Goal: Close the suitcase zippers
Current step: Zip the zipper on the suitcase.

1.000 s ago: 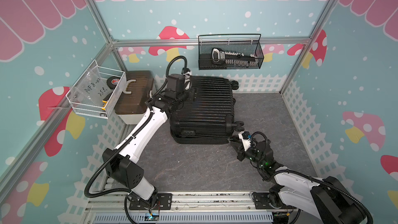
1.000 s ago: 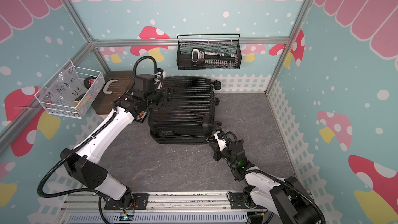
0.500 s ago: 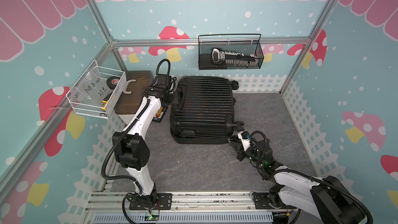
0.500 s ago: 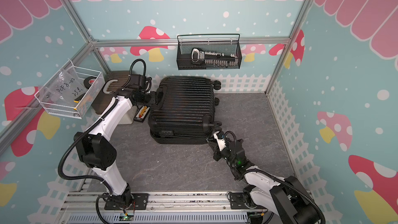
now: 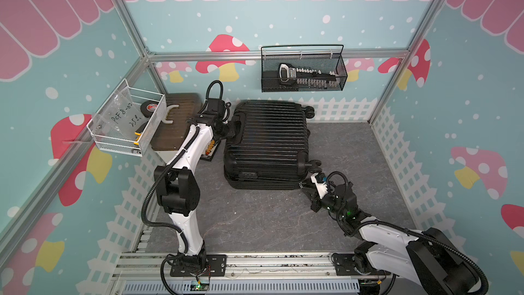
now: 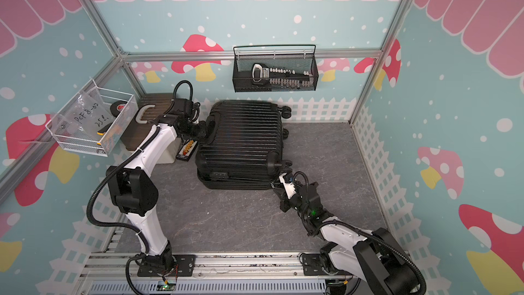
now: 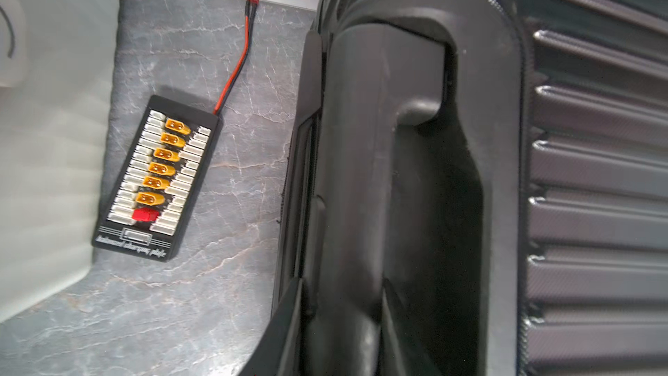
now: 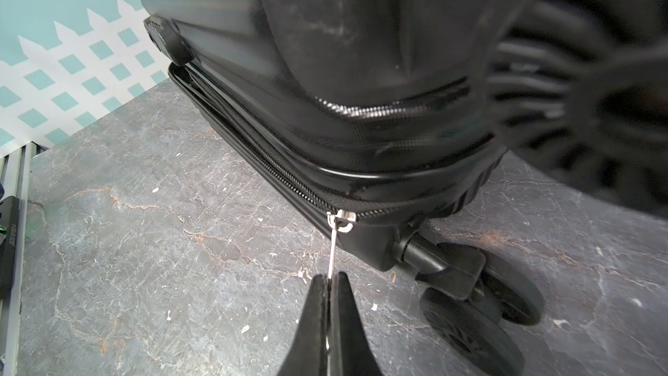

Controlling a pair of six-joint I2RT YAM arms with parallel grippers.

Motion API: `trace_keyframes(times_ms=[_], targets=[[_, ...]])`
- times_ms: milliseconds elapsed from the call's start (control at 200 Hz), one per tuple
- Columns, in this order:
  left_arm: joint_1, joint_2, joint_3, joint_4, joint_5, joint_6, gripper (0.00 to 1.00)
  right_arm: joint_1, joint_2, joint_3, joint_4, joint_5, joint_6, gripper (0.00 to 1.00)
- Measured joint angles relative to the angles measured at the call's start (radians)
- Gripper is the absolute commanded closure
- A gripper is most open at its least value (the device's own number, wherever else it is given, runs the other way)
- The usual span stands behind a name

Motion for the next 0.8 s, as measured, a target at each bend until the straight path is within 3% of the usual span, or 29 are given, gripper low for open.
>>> trace_keyframes(times_ms=[395,801], targets=[[-0.068,-0.174,-0.232,0.136,-0.140,-0.229,0.87,0.029,-0.019,0.001,-0.045,0.072,-0.010,1.00],[-0.093,-0.213,-0.264,0.154,-0.161,-0.372,0.95,0.081,-0.111,0.001,-0.099,0.098,-0.038,1.00]])
